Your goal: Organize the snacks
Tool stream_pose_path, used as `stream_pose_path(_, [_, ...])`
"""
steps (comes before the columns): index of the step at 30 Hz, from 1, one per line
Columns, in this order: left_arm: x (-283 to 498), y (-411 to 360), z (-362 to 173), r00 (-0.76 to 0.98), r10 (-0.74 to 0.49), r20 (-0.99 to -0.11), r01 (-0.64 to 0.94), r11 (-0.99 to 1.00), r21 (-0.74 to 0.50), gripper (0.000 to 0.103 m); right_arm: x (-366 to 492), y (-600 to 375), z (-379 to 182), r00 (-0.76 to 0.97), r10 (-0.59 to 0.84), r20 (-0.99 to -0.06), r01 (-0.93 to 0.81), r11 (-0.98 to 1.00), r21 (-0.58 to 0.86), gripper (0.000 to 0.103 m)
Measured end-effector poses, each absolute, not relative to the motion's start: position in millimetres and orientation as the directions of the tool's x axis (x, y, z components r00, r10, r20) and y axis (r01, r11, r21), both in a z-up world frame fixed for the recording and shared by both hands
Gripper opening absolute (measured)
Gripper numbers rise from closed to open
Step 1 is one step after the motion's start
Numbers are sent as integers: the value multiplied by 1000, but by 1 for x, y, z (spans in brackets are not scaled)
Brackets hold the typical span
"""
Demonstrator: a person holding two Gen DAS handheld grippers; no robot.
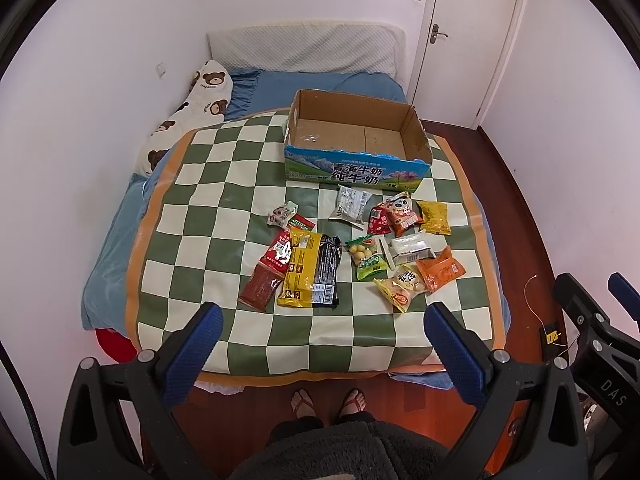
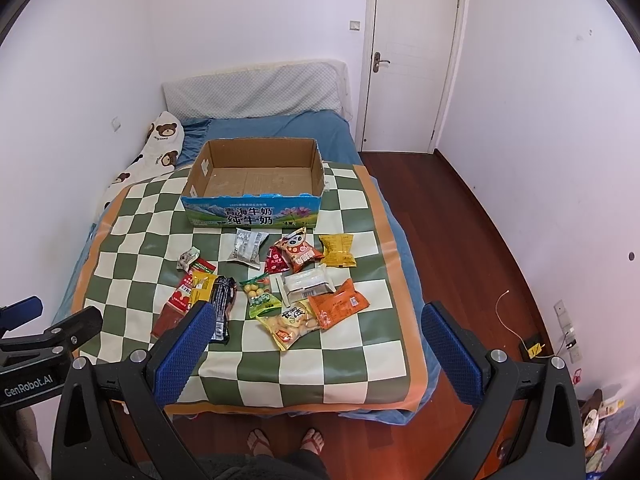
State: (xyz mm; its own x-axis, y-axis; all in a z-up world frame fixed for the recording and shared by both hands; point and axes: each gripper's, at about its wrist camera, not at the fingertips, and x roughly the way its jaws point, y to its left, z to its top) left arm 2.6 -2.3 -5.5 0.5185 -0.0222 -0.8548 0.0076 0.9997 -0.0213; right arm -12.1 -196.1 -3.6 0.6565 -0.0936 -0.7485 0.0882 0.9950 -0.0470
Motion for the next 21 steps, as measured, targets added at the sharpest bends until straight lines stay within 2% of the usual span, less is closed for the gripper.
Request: stream_pose_path(21, [5, 0, -5, 519, -28, -854, 5, 1000, -30, 103, -12, -193, -5, 657, -93, -748, 88, 995, -47, 103])
